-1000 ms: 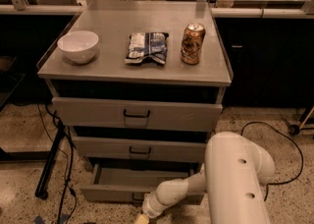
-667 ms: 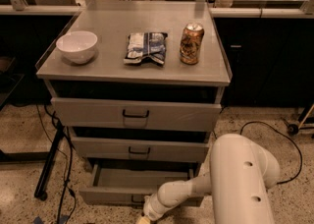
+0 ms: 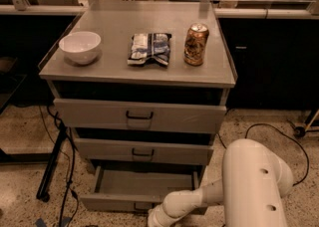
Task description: Open bottom drawer
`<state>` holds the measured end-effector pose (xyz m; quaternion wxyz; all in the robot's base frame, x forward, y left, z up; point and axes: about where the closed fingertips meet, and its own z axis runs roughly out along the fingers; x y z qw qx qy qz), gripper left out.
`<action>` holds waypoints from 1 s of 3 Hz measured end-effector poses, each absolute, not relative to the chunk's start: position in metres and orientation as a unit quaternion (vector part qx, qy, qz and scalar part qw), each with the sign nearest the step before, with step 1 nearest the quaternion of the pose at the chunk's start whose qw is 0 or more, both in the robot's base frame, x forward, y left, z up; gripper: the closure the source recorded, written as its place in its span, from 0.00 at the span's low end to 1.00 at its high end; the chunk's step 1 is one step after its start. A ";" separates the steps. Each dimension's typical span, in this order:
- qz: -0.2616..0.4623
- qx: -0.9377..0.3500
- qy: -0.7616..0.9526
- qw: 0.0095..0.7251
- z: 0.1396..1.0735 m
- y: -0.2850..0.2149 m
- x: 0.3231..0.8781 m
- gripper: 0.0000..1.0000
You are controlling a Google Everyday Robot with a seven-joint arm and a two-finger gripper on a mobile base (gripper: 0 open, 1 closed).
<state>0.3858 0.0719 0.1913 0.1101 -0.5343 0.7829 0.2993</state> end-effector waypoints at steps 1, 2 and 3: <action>0.301 -0.538 0.779 0.114 0.191 0.074 0.387 0.00; 0.301 -0.542 0.771 0.143 0.211 0.072 0.398 0.00; 0.308 -0.532 0.771 0.163 0.237 0.057 0.392 0.00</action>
Offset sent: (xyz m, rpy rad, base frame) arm 0.0361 -0.0128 0.0553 0.0982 -0.1440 -0.0151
